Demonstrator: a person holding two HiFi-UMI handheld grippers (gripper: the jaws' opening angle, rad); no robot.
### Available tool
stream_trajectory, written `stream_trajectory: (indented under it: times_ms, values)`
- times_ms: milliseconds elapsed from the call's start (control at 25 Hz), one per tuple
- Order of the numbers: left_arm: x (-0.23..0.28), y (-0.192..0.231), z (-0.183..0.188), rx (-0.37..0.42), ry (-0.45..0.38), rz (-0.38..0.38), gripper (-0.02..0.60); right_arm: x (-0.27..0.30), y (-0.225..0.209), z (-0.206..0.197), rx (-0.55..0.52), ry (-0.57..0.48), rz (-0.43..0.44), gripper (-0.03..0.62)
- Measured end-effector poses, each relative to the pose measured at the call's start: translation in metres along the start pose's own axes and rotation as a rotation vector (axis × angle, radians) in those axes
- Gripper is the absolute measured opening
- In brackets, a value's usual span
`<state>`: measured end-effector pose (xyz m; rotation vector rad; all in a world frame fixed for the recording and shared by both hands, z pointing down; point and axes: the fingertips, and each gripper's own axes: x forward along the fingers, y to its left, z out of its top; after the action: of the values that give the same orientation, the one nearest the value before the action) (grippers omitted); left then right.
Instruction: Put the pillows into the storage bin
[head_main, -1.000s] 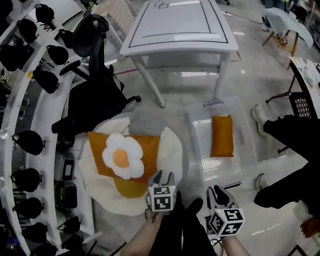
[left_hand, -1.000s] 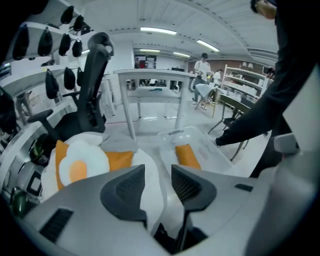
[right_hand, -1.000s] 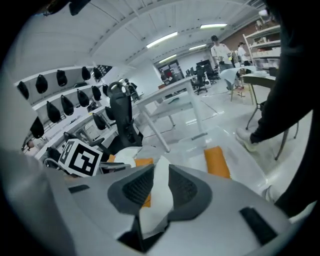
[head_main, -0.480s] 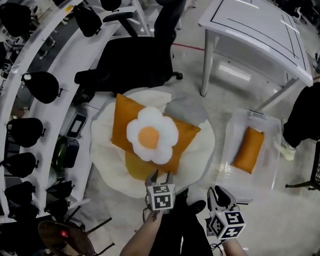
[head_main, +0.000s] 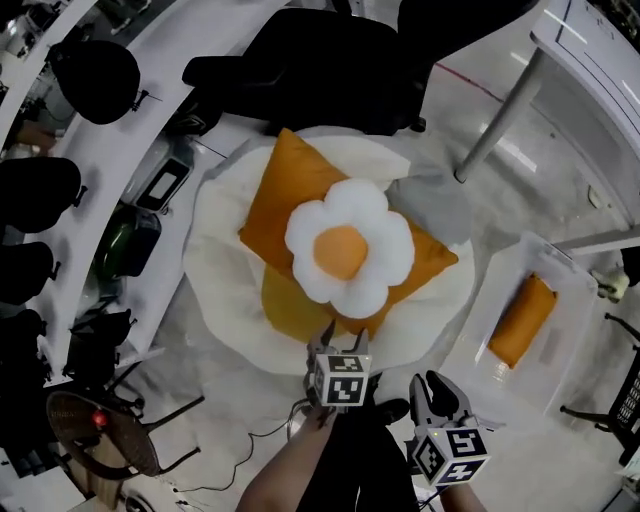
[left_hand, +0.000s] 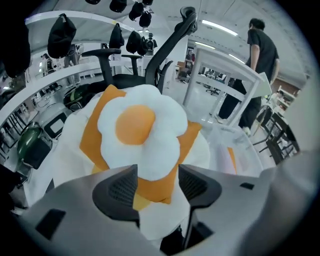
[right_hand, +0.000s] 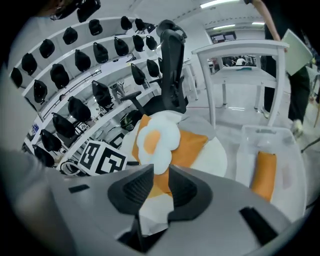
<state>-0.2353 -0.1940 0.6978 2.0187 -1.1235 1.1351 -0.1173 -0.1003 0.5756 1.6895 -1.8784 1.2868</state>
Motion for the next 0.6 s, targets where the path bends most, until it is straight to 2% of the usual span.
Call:
stream_trajectory:
  times_ms: [200,400,600]
  values:
    - [0.038,0.003,0.009,0.057,-0.005,-0.022,0.247,0.029,-0.004,-0.011,0.000,0.039,-0.011,0.092]
    - [0.073,0.000,0.025,0.195,-0.007,-0.017,0.262,0.042,-0.017,-0.023,0.045,0.067,-0.038,0.091]
    - [0.102,-0.007,0.024,0.336,0.064,-0.016,0.268,0.046,-0.025,-0.036,0.066,0.087,-0.055,0.091]
